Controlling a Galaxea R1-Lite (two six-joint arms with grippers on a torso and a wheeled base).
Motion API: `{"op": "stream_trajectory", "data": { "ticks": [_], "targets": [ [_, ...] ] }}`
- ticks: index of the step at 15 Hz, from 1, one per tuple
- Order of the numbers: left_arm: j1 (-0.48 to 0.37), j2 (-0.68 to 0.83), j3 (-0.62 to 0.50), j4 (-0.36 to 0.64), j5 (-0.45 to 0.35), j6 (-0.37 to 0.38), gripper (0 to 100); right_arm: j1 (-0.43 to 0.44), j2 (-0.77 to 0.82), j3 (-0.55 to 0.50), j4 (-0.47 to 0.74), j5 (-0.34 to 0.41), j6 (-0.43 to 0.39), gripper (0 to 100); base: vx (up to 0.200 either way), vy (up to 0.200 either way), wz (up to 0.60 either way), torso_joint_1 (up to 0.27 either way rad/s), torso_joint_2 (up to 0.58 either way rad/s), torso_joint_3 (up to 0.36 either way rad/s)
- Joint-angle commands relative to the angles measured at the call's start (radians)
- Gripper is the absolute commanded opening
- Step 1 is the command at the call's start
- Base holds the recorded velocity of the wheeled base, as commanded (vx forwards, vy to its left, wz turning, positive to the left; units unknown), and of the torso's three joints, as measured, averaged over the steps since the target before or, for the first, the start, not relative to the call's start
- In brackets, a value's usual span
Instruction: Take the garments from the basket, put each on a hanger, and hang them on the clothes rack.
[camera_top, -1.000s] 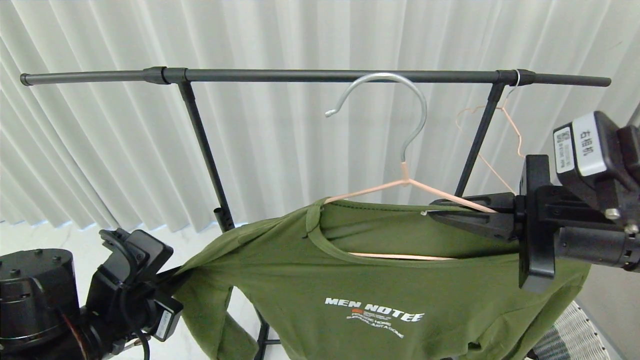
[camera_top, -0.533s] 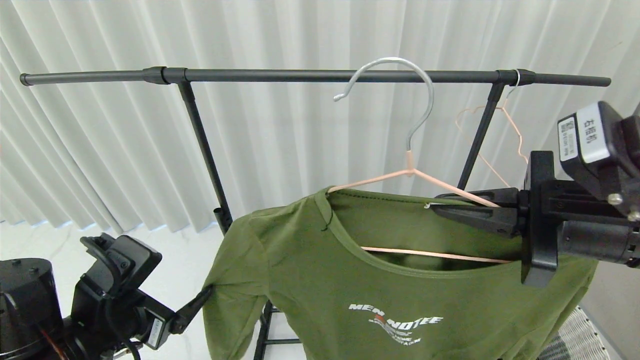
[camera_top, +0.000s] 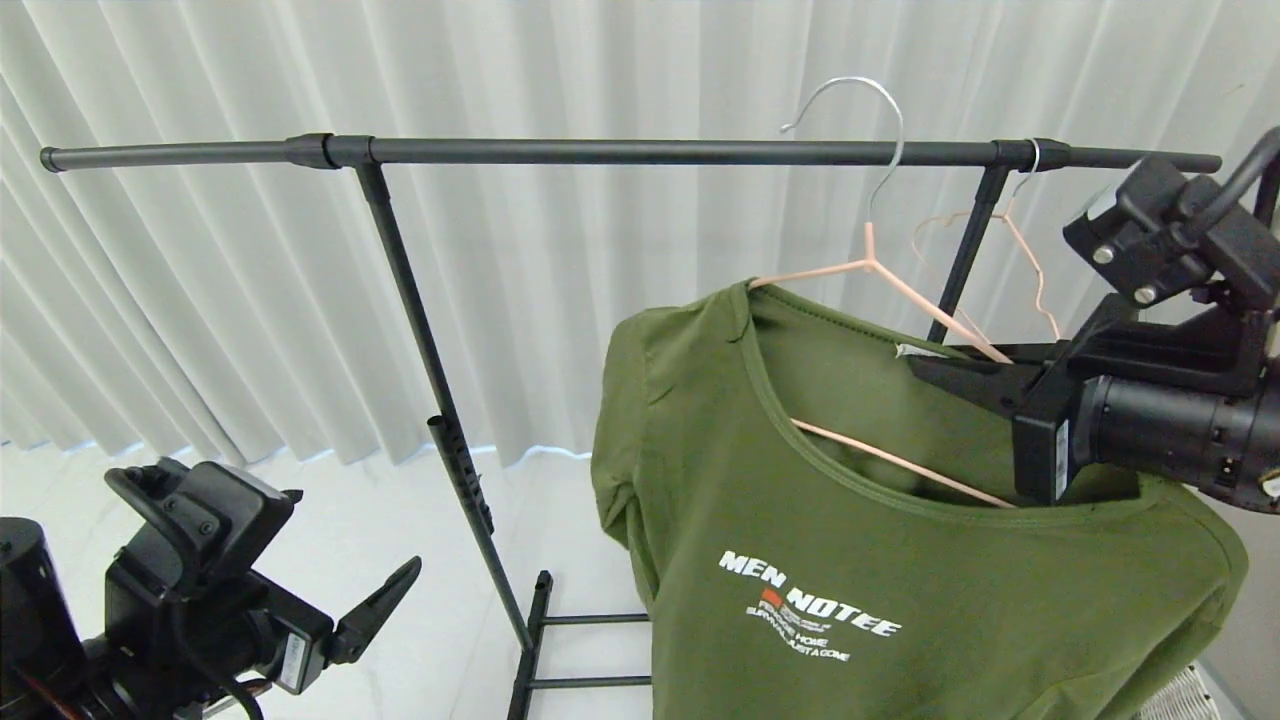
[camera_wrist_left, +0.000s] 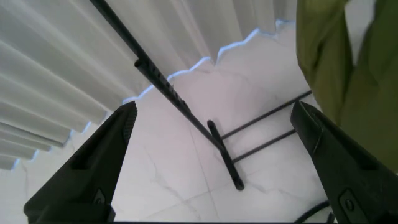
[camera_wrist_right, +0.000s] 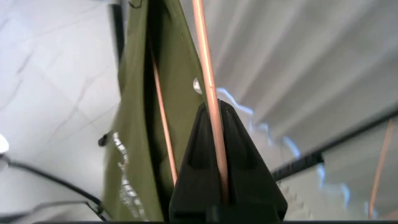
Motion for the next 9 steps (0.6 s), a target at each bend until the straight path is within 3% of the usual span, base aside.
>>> {"op": "stream_trajectory", "data": {
  "ticks": [1, 2, 4, 9],
  "targets": [
    [-0.002, -0.002, -0.024, 0.000, 0.000, -0.001, 100, 0.000, 0.011, -0.003, -0.001, -0.031, 0.030, 0, 0.000, 0.000, 0.00, 0.000, 0.00, 0.000],
    [-0.002, -0.002, -0.036, 0.000, 0.000, -0.001, 100, -0.002, 0.014, -0.003, 0.000, -0.088, 0.087, 0, 0.000, 0.000, 0.00, 0.000, 0.00, 0.000],
    [-0.008, -0.003, -0.035, 0.000, 0.000, -0.001, 100, -0.005, 0.023, -0.003, -0.001, -0.123, 0.125, 0, 0.000, 0.000, 0.00, 0.000, 0.00, 0.000],
    [-0.060, -0.003, -0.033, 0.000, 0.001, -0.020, 100, -0.022, 0.032, -0.003, -0.027, -0.126, 0.125, 0, 0.200, 0.000, 0.00, -0.002, 0.00, 0.003]
  ]
}}
